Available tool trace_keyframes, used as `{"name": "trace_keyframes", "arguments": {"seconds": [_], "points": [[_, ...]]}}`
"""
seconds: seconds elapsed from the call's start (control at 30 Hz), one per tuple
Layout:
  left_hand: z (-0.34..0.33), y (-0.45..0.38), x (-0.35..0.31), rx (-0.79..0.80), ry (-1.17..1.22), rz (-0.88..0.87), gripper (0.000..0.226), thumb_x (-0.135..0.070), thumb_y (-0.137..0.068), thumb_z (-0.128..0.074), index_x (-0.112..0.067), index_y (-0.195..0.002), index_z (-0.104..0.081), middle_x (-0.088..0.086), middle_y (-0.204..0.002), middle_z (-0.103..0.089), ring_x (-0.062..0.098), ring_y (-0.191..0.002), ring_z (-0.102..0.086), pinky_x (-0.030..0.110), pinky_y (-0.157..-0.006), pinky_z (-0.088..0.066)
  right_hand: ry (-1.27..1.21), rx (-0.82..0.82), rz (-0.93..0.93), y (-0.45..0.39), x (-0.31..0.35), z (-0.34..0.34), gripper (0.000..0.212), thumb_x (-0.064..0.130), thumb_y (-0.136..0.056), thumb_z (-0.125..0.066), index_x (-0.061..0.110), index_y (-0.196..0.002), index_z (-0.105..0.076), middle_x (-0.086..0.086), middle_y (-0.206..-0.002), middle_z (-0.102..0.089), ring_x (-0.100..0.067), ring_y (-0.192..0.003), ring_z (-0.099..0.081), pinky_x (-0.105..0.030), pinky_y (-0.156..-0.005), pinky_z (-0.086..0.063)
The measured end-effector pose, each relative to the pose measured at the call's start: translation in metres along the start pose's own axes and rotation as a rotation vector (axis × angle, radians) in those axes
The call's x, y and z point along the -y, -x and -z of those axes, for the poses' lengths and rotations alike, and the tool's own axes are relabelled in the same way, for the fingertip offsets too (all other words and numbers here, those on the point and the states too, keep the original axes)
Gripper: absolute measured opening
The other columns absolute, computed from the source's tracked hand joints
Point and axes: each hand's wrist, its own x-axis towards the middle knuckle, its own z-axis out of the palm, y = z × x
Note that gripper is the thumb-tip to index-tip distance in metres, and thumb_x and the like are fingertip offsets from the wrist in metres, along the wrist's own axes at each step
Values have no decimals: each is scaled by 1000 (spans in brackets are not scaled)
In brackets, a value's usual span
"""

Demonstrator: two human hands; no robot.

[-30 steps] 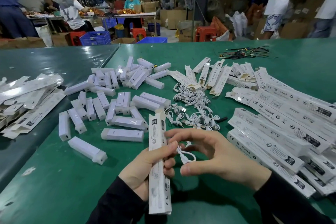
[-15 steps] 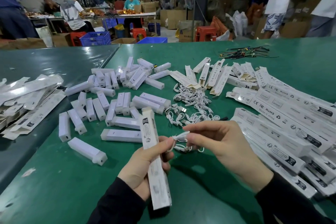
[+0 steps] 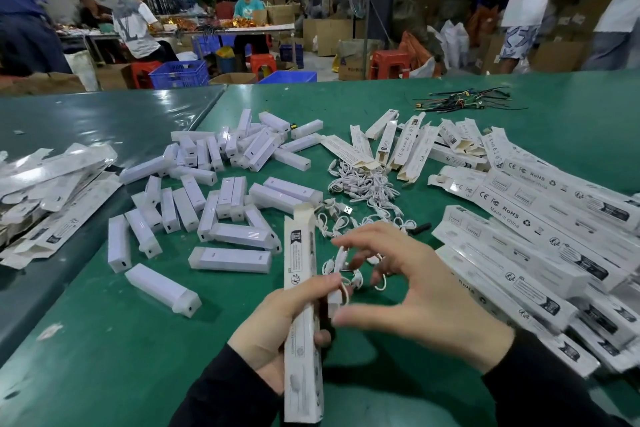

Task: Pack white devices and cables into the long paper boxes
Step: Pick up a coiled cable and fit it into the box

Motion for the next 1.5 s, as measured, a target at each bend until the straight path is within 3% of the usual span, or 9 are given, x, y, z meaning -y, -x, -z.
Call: {"name": "trace_keyframes", "arguments": {"seconds": [0.17,0.4,0.57,0.7,0.8,1.0,1.23,1.37,1.5], "points": [[-1,0,-1,-23,93,16,22,-20,-52,-79,-5,-67,-72,5,-59,-62,10,-36,-49,15,-34,-40,171,-76,90,0,1,-9,65,37,-63,-90,16,-120,-65,11,-109,-61,-5,-94,-58,-8,-80,-39],[0,-2,2,-5,144,8,25,-19,-53,-80,-5,-72,-73,9,-66,-61,17,-53,-54,26,-51,-47,131,-83,4,4,4,-21,75,58,-63,-82,24,-126,-60,20,-106,-56,-3,-102,-55,-11,-85,-41],[0,-2,0,-17,181,-32,24,-19,-52,-79,-7,-71,-71,8,-65,-59,11,-37,-47,15,-36,-39,44,-103,-25,2,3,-14,63,45,-66,-86,24,-122,-66,15,-101,-63,-9,-99,-60,-15,-82,-45],[2,-2,-1,18,185,-87,20,-21,-53,-79,-10,-69,-75,7,-68,-65,10,-44,-54,15,-33,-38,-206,-97,-93,0,1,-8,46,22,-67,-89,22,-110,-73,7,-96,-70,-17,-90,-68,-28,-78,-55],[2,-2,-1,9,81,-138,28,-29,-53,-79,-10,-74,-77,9,-79,-70,12,-53,-55,17,-34,-39,-403,-101,-145,-3,2,-4,35,20,-68,-85,20,-102,-76,-4,-92,-75,-18,-84,-71,-31,-78,-57],[1,0,6,62,-339,-148,45,-33,-59,-88,-4,-85,-66,11,-64,-63,19,-45,-52,19,-35,-39,-554,-333,-175,-10,0,21,29,21,-61,-76,19,-90,-77,-6,-80,-76,-10,-70,-68,-15,-65,-52],[2,2,10,264,-495,-41,32,-27,-74,-73,-6,-94,-59,9,-58,-59,15,-38,-52,20,-35,-42,-218,-88,-273,-7,-7,40,19,17,-77,-75,21,-96,-77,-4,-93,-76,-21,-87,-71,-28,-84,-54],[3,2,10,293,-500,-1,35,-28,-75,-73,-5,-97,-59,9,-56,-57,15,-37,-50,20,-36,-42,-111,22,-260,-3,-4,51,30,36,-72,-70,22,-98,-77,4,-83,-73,-11,-77,-64,-26,-76,-50],[5,3,9,288,-519,13,37,-30,-75,-74,-6,-99,-58,7,-55,-54,15,-36,-47,20,-38,-41,-55,117,-270,-1,-3,55,20,28,-79,-72,22,-97,-78,8,-83,-70,-6,-76,-60,-20,-73,-47]]}}
